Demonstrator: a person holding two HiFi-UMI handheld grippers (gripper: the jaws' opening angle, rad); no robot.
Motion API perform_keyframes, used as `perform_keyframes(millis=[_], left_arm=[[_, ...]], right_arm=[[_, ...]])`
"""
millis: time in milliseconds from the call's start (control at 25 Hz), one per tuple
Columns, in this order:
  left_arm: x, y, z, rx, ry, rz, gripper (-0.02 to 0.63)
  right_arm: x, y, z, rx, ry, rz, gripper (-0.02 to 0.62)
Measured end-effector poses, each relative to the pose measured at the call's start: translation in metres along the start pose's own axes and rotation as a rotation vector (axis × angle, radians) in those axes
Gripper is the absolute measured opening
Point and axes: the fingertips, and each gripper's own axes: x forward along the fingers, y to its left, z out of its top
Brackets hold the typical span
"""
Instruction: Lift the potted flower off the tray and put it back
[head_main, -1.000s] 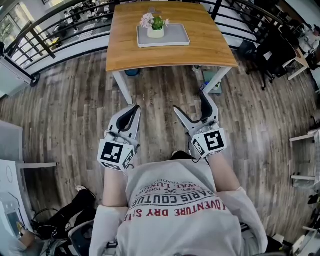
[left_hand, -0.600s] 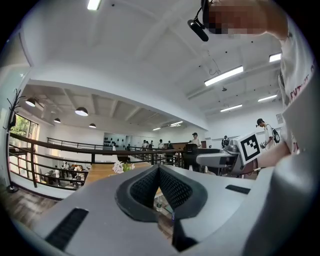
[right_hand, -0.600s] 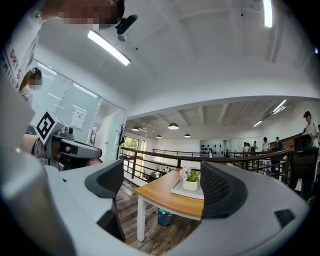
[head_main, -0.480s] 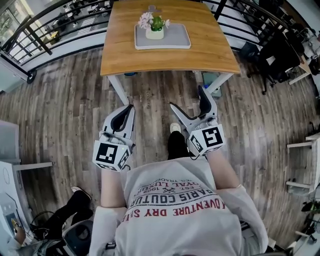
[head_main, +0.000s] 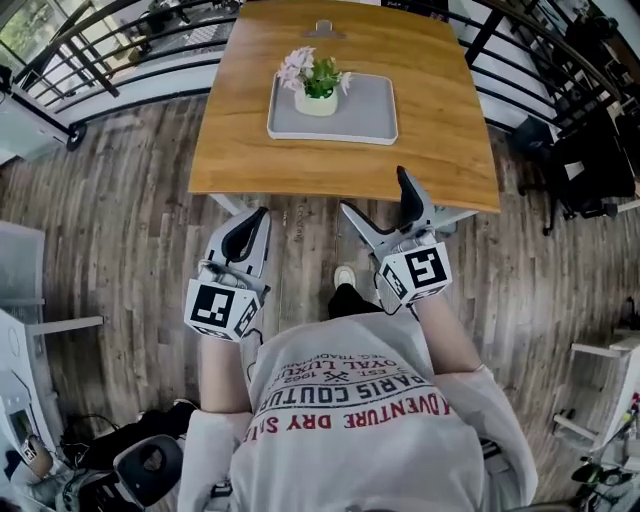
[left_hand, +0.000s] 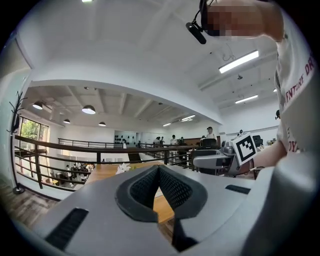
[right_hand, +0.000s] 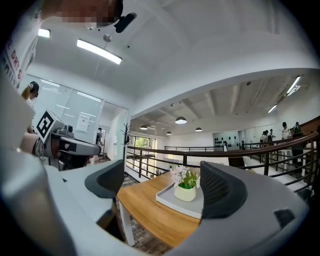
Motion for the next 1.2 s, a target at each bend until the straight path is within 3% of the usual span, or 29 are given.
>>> perform_keyframes(millis=[240, 440, 720, 1200], left_arm=[[0.101, 0.021, 0.005, -0.008, 0.019, 0.05, 0.012], [0.15, 0.03, 0.004, -0.018, 0.047, 0.055, 0.012], [0.192, 0.062, -0.016, -0.044, 0.074, 0.036, 0.012], [0.254, 0.128, -0.058, -0.126, 0.081, -0.068, 0.012]], right_arm=[[0.061, -0.078, -0.014, 0.006, 0.043, 0.07, 0.459], [0.099, -0.116, -0.034, 0.025, 0.1, 0.135, 0.459], [0.146, -0.136, -0.073, -0.008, 0.228, 0.222, 0.459], [0.238, -0.151, -0.162, 0.017, 0.401, 0.324, 0.46]])
